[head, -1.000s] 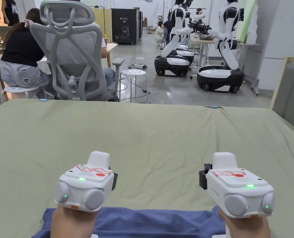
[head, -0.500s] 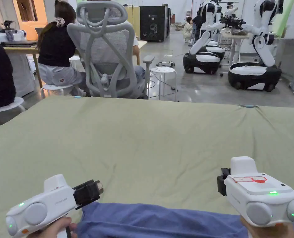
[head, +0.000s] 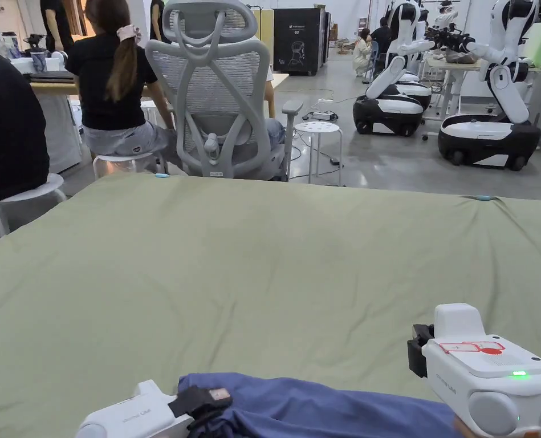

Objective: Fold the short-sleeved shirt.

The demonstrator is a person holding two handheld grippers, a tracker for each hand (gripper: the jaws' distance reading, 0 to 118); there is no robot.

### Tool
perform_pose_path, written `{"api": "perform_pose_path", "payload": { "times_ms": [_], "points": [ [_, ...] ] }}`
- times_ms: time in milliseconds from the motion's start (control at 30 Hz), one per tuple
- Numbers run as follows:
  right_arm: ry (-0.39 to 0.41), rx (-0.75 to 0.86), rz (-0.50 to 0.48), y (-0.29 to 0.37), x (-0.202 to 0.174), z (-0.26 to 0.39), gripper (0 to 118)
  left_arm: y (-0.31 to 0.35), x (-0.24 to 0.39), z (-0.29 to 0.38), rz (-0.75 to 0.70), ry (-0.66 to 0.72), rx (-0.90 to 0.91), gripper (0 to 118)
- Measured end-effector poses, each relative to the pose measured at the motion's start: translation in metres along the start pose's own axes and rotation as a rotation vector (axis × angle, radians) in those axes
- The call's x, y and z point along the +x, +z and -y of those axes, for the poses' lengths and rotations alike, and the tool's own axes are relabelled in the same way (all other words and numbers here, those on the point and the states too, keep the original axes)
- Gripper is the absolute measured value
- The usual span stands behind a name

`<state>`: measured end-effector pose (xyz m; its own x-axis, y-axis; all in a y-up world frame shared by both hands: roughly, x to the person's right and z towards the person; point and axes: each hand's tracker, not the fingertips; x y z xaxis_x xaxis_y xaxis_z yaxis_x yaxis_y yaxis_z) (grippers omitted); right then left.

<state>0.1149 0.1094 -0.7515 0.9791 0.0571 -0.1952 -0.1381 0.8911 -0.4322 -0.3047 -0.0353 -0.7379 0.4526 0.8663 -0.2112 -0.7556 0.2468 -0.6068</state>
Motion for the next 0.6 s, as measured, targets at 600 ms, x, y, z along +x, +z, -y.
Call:
{"api": "perform_pose_path", "payload": {
  "times_ms": [600],
  "points": [
    [-0.012,-0.003,0.016,0.011,0.032,0.007,0,0.003,0.165,0.060,-0.520,-1.243,0.166,8]
  ]
}}
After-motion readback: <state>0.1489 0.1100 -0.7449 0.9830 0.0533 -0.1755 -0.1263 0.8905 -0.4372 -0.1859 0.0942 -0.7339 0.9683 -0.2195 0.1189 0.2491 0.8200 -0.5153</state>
